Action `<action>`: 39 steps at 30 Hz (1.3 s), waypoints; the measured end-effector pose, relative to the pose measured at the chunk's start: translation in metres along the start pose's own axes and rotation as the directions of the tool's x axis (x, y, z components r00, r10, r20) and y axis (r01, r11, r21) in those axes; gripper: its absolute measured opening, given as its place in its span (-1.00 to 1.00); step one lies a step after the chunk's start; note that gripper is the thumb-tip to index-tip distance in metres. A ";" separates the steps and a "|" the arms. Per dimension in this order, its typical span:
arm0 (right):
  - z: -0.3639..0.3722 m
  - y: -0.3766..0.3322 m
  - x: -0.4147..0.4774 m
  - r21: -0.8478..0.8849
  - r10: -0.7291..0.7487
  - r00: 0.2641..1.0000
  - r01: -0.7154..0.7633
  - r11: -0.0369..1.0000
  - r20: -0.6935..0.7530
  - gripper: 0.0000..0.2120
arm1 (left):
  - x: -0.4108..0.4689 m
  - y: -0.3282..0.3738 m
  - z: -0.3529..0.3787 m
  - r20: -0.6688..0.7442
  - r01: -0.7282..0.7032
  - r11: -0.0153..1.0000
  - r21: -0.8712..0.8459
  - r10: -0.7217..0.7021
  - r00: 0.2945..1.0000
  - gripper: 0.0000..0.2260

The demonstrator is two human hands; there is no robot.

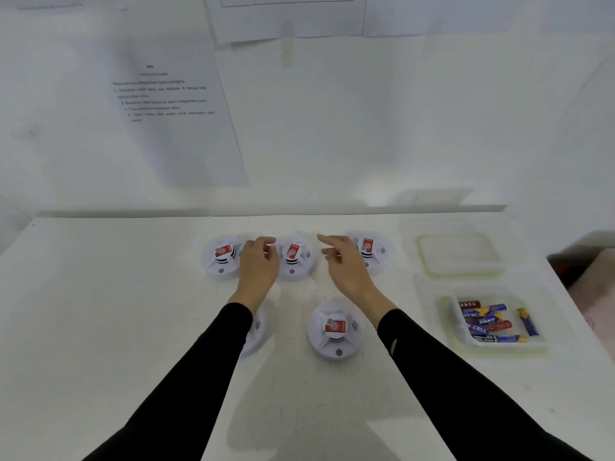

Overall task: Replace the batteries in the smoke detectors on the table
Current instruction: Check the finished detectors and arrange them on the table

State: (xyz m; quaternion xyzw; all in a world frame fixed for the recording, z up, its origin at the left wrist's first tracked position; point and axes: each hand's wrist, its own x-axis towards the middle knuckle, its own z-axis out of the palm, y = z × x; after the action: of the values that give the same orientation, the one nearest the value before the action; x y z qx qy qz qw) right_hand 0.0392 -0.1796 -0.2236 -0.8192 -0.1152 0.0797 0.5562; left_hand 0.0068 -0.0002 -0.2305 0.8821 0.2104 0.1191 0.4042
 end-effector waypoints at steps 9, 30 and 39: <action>-0.082 0.043 -0.016 0.046 0.207 0.916 -0.204 0.978 -0.344 -0.60 | -0.029 0.080 0.062 0.335 -0.026 0.984 -0.174 0.084 0.938 -0.68; -0.094 0.064 -0.006 0.255 0.194 0.978 -0.170 0.952 -0.072 -0.69 | -0.028 0.067 0.099 0.389 0.108 0.921 -0.374 0.051 0.920 -0.42; -0.091 0.068 -0.007 0.316 0.200 0.977 -0.168 0.934 -0.072 -0.74 | -0.031 0.064 0.101 0.329 0.035 0.926 -0.375 0.098 0.939 -0.44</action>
State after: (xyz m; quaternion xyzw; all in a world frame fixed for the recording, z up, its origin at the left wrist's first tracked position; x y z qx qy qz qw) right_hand 0.0629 -0.2874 -0.2535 -0.7324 0.0049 0.1059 0.6725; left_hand 0.0357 -0.1185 -0.2480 0.7988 0.0958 0.0087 0.5938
